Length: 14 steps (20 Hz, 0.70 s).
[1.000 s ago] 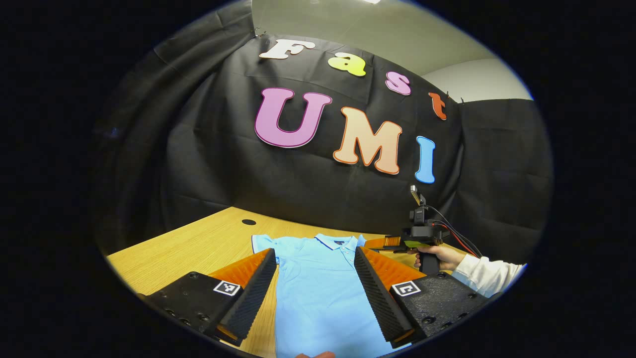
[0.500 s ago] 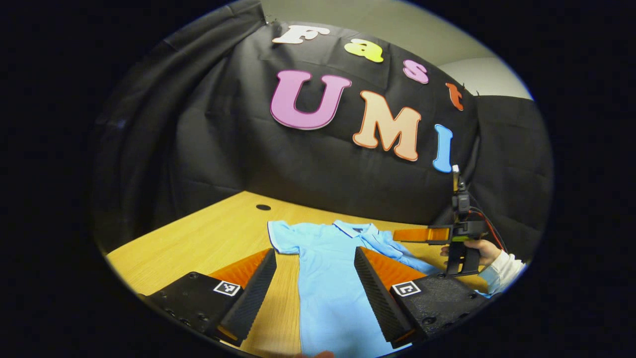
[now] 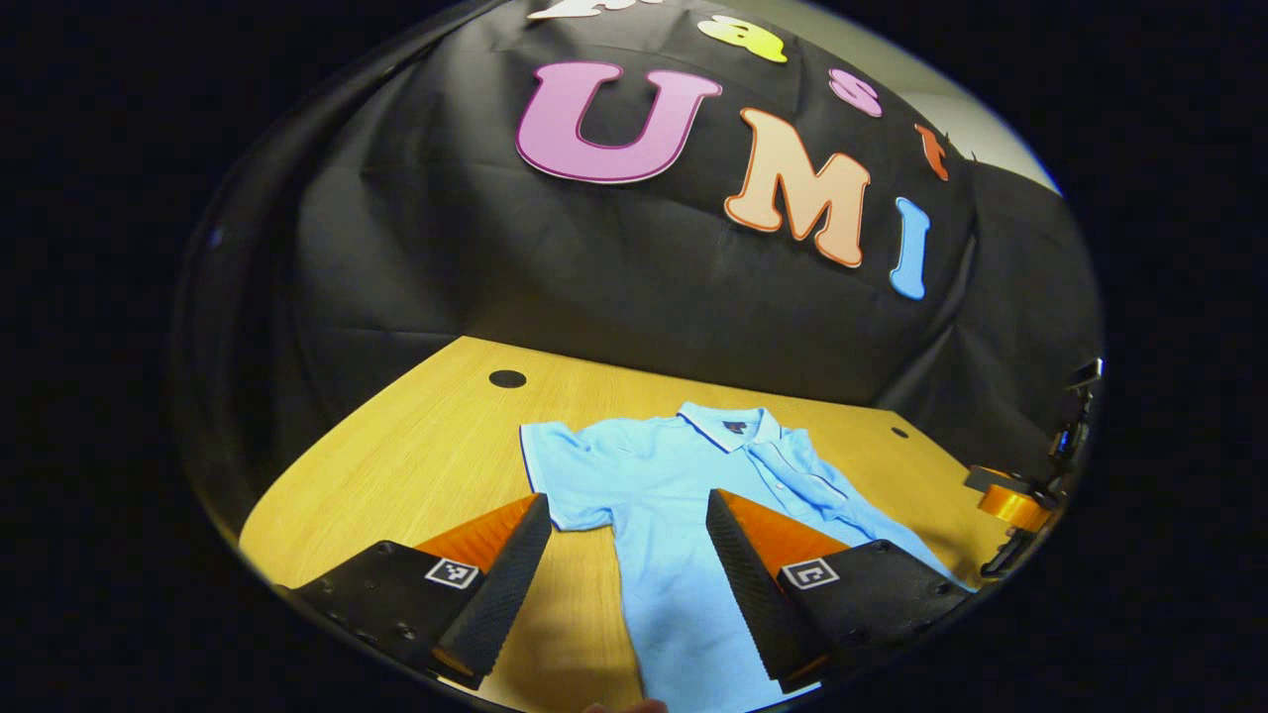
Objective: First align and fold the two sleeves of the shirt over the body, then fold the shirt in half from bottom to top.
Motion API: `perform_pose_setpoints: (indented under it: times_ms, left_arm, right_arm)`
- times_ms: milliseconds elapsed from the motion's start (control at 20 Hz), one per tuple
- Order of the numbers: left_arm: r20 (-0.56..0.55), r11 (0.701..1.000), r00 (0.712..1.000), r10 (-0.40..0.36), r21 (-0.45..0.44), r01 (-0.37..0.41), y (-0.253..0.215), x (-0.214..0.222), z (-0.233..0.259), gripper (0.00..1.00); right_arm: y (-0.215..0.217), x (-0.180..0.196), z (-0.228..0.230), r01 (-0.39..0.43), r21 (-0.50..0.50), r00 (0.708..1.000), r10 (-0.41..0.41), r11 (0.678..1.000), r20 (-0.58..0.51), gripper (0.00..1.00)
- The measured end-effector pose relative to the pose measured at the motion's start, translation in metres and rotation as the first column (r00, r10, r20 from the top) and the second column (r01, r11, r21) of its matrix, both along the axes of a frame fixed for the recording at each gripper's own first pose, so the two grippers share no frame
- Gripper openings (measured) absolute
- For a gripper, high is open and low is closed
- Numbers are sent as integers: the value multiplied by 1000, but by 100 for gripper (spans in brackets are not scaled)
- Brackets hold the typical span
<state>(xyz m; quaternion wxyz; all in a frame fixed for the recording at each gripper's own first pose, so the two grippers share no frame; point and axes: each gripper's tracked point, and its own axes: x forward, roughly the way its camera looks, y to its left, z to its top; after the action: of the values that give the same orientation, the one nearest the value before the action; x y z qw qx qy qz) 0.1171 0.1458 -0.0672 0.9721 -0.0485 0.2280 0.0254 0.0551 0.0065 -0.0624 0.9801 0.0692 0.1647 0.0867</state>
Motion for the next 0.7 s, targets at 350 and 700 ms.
perform_pose_setpoints:
  times_ms: [350, 700]
  left_arm:
    - [-186, 996, 981, 50, 88, -34, 22, 52, -37, 93]
    - [-300, 991, 946, 123, 88, -101, 36, 69, -78, 93]
  right_arm:
    - [-27, -35, 17, 90, 21, 993, -91, 996, 79, 97]
    - [-24, -44, 27, 65, 19, 994, -66, 998, 92, 97]
